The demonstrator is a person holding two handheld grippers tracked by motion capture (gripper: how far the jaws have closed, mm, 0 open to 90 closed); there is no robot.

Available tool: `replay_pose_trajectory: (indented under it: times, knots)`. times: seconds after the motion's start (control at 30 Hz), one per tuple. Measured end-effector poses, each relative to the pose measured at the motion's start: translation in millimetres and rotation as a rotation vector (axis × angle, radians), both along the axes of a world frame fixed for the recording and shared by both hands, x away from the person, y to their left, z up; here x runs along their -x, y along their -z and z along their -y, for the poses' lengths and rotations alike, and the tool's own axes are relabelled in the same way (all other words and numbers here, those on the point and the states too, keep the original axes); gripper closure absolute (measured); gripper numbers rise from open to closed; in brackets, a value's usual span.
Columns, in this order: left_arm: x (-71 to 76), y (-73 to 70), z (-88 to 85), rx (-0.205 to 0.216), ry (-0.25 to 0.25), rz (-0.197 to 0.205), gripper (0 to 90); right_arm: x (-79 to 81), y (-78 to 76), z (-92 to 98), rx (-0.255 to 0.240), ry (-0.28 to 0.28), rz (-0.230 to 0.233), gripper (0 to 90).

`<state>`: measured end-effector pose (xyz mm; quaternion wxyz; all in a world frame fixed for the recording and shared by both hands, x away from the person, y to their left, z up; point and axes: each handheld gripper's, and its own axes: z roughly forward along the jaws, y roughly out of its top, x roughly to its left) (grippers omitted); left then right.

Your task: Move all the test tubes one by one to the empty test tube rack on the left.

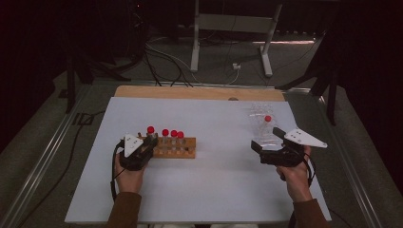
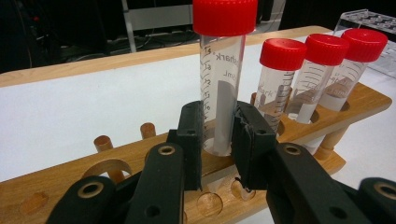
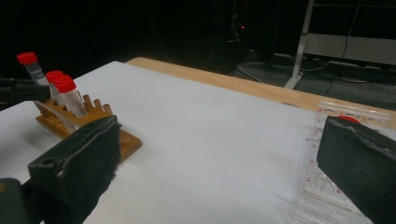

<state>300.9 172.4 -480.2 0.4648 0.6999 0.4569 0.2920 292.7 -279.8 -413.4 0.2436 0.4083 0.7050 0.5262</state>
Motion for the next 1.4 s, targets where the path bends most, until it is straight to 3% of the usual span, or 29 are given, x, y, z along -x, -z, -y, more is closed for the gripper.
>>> replay_pose_trajectory:
  times: [1.03, 1.2, 1.4]
  knots:
    - [-1.2, -0.4, 0.7, 0.003, 0.009, -0.004, 69.4, -0.4, 0.6, 0.1, -0.006, -0.002, -0.001, 0.0]
    - [0.3, -1.7, 0.3, 0.018, 0.013, -0.009, 55.1, -0.5, -0.1, 2.0, -0.009, 0.005, 0.001, 0.0]
    - [6.5, -9.0, -4.4, 0.069, 0.03, 0.007, 29.3, -2.1, -3.3, 7.2, -0.011, 0.028, 0.009, 0.0]
